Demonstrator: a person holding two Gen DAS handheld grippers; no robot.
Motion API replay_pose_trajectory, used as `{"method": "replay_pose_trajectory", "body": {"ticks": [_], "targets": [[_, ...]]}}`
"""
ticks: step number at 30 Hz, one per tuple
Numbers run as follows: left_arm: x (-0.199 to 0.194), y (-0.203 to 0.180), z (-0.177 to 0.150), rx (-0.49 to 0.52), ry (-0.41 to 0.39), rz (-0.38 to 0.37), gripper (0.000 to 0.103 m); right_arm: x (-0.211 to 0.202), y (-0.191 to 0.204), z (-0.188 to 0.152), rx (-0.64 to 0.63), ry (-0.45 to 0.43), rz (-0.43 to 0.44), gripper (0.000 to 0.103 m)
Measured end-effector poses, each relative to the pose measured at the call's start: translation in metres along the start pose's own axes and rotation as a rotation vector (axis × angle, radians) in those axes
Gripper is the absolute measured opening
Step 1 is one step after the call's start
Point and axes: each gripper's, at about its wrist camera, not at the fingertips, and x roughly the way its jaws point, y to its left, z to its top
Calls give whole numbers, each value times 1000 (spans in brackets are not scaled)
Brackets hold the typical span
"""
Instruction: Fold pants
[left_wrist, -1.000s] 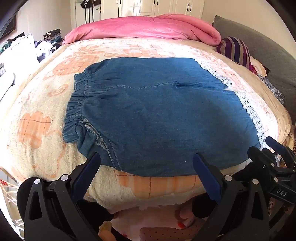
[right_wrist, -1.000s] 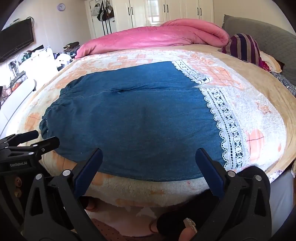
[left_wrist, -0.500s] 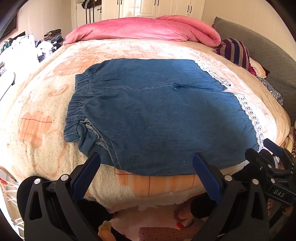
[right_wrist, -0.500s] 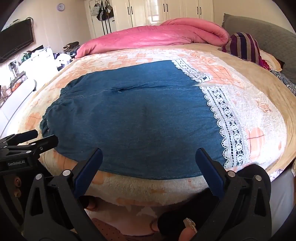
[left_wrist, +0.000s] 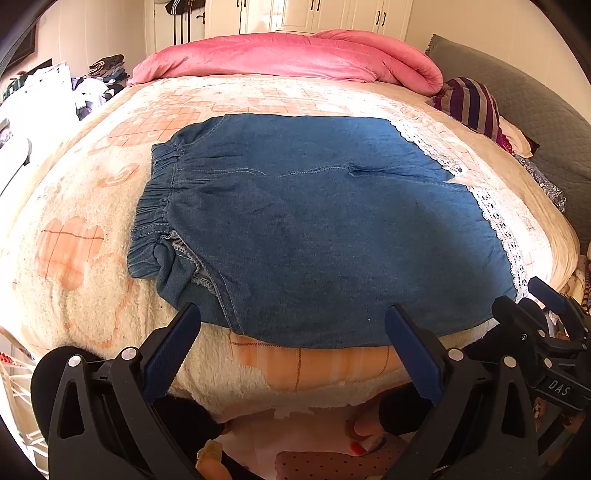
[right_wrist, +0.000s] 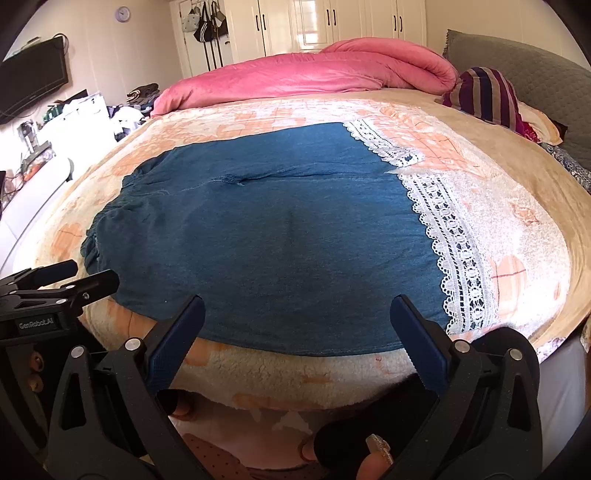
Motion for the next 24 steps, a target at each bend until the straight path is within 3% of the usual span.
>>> {"method": "replay_pose_trajectory", "body": {"ticks": [24], "targets": [[-2,-1,0,-5,-2,-6,99,-2,1,0,-5,3,-3,95]]}}
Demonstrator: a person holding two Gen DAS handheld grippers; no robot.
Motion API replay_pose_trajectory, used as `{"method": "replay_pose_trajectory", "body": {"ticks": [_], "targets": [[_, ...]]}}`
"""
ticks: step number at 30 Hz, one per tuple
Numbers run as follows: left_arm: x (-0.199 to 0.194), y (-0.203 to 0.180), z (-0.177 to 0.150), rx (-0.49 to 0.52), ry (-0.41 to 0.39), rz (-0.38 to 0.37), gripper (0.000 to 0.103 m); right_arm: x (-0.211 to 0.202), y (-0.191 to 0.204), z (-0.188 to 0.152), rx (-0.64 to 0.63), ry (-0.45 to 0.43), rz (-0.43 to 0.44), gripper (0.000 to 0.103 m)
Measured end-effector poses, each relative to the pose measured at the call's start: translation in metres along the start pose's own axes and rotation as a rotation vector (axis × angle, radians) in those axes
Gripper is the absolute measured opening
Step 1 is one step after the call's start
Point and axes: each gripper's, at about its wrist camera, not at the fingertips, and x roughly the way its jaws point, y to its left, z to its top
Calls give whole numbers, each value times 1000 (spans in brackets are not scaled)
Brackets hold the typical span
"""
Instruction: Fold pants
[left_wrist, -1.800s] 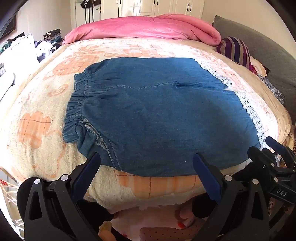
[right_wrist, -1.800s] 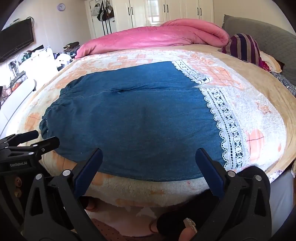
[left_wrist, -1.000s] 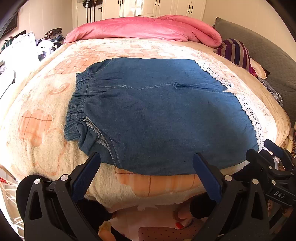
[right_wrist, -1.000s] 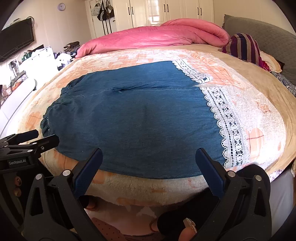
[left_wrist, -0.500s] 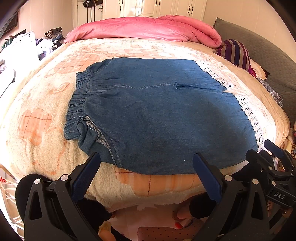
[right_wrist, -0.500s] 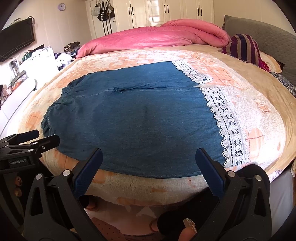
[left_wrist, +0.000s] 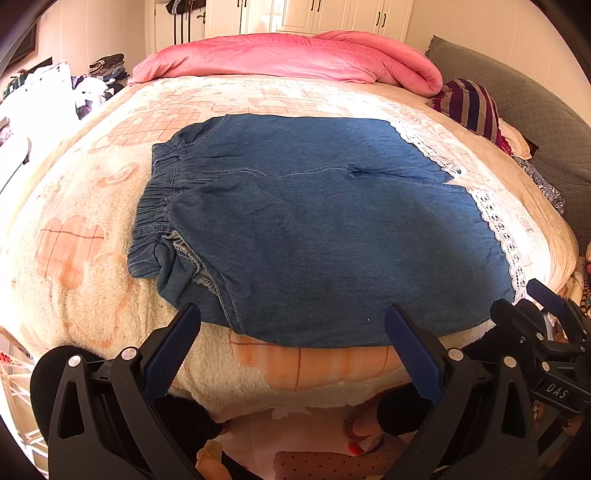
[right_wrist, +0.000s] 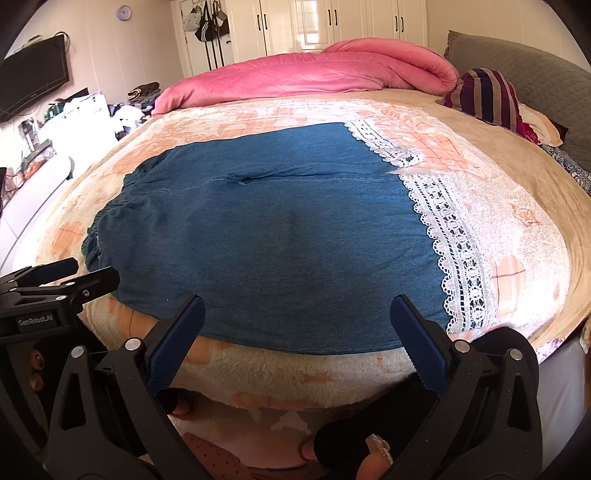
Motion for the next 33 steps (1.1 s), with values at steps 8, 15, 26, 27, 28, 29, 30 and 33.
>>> {"method": "replay_pose_trajectory", "body": {"ticks": [8,15,26,27,28,29,30,33], "targets": [[0,0,0,0,-1,0,99,0,0,0,-1,2,-1,95],[0,0,0,-1,-1,-1,99,0,0,-1,-8,0,-5,95],[1,10,9,-28,-9,-2,99,4,6,5,-29,5,-2,95],[2,12,11,-32,-9,-3,99,5,7,7,-37,7,0,95],[3,14,13,-37,-10,-3,99,6,7,8,-41,10,1,95],[4,17,16,-44,-10,-3,99,8,8,10,-45,12,3,95],[5,19,18,-48,-9,-4,99,10,10,14,-55,11,7,95],[9,29,27,-75,-4,-1,99,18,13,26,-79,16,13,95]]}}
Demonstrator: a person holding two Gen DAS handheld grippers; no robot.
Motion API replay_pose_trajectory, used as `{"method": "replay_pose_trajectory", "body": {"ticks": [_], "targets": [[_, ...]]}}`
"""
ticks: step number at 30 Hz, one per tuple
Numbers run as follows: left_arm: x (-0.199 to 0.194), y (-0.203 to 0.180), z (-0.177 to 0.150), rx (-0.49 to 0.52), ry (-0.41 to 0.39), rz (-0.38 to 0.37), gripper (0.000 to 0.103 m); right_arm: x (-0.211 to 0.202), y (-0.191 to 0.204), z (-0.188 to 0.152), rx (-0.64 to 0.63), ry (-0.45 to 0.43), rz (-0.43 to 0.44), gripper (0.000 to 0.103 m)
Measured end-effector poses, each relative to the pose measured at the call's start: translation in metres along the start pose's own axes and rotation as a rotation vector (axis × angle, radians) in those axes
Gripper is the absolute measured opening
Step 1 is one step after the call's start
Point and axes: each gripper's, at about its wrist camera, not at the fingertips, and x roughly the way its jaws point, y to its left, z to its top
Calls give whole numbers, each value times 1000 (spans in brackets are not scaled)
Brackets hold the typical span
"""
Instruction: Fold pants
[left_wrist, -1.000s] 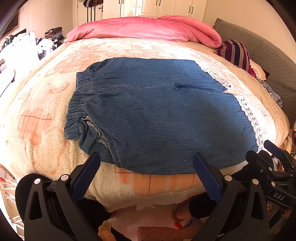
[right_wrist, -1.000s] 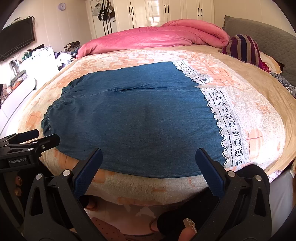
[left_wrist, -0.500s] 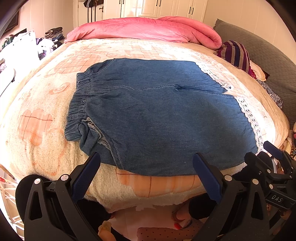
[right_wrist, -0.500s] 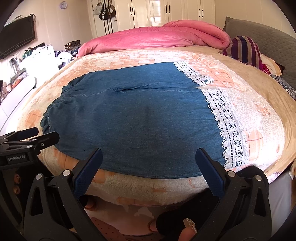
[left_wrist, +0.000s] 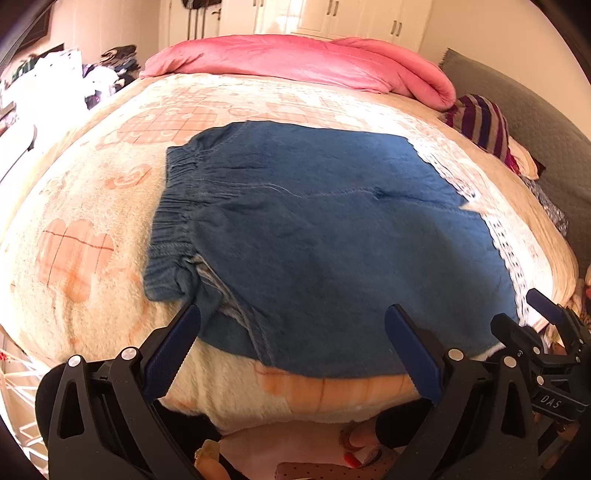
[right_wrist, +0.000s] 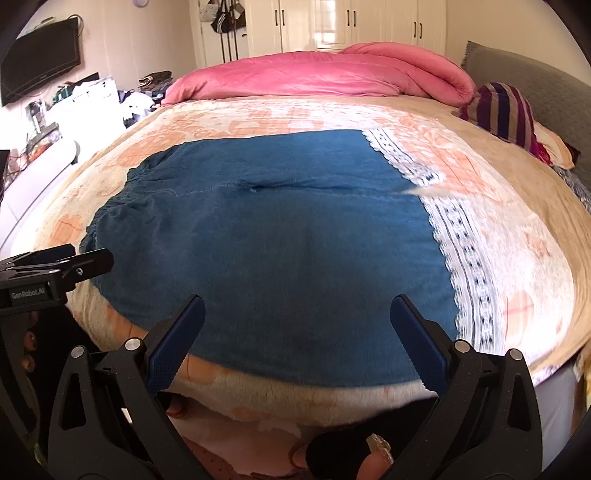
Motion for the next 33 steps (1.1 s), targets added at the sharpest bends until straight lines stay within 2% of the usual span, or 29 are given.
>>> {"method": "replay_pose_trajectory", "body": {"ticks": [5,11,16,21,25,26,30,33], "targets": [[7,19,20,-19,-10,49,99,18,5,28,-53,-9,-19,95],[25,53,53,-67,-3,94,99,48,16,68,-94,3,11,95],[45,79,85,-91,11,99,99,80,21,101,-91,46,74,95],[71,103,118,-117,31,82,99,114,32,129,-145,74,60,95],[92,114,141,-122,55,62,99,144,37,158,-127,141,155,95],[99,117,147,-129,55,64,99,149,37,163,-129,147,157,95],[123,131,162,-143,70,112,99,173,55,189,-257,135,115,95],[138,141,169,-158,63,103,99,196,67,206,-311,158,114,95]]}}
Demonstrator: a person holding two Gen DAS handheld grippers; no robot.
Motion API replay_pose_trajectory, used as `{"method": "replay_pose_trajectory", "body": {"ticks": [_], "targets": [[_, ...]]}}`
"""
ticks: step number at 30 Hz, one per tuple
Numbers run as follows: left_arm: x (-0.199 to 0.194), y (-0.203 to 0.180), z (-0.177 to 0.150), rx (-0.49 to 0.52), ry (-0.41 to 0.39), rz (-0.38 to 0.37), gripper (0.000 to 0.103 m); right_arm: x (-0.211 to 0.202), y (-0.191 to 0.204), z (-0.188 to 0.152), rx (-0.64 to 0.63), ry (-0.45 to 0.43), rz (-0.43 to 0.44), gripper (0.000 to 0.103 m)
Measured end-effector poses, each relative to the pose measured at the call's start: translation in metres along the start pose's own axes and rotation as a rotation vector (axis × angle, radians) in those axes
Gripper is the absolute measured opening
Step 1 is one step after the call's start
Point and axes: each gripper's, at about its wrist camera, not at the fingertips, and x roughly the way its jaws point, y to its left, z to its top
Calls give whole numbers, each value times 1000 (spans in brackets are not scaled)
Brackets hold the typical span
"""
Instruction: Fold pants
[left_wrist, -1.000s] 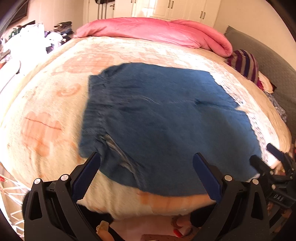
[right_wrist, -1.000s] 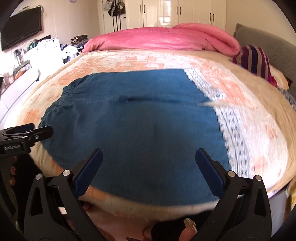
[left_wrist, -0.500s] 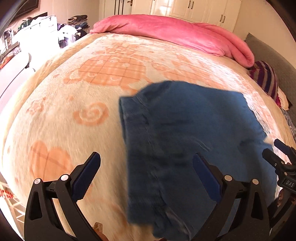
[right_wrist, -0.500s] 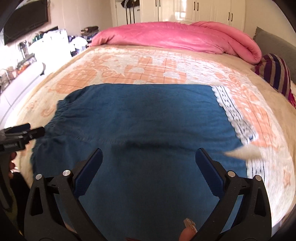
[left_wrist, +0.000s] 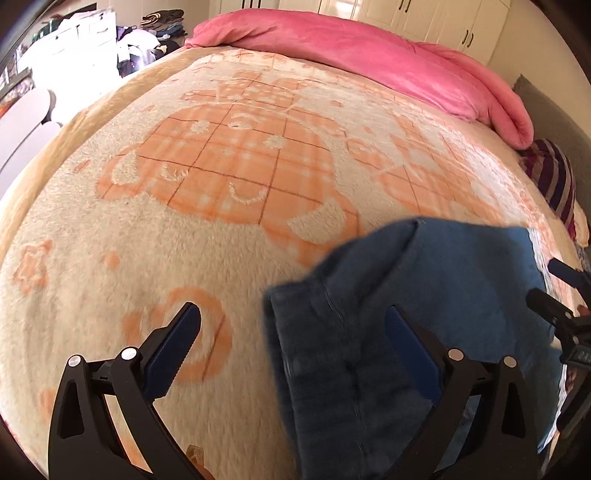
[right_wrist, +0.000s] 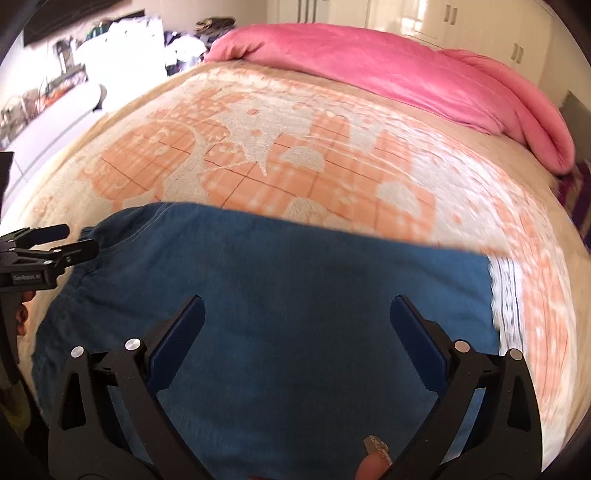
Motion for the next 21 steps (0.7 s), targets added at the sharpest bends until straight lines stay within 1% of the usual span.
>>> {"method": "replay_pose_trajectory", "body": {"ticks": [3,6,7,8,9,10,11,12,15,17,19,21], "targets": [[10,1,2,26,-14,9,99,18,9,17,-90,6,-25,95],[17,2,2,32,-18,-16,94,40,23,32,-193,20,-52,95],[17,1,1,44,-28,-10,78,46,28,35,-233,22,-59,95],[18,0,1,60,-36,-4,68,50,32,37,-263,26,-68,95],[19,-1,0,74,-41,-3,67,55,38,39,-303,28,-72,95],[21,-1,0,79,-40,-7,62,58,41,41,-322,33,-59,95],[20,-3,0,91,-46,-16,51,60,45,43,-342,35,-44,95],[19,-3,0,99,-49,-36,41,62,48,45,-355,32,-36,95],[12,-7,1,129,-71,-52,34,65,54,48,-395,37,-3,95],[-2,-10,-1,151,-117,-58,34,68,55,49,-420,47,20,95],[-18,-12,-5,168,-168,-75,33,71,59,49,-468,51,19,95],[-33,-16,-12,190,-215,-97,33,73,62,47,-507,44,46,88]]}}
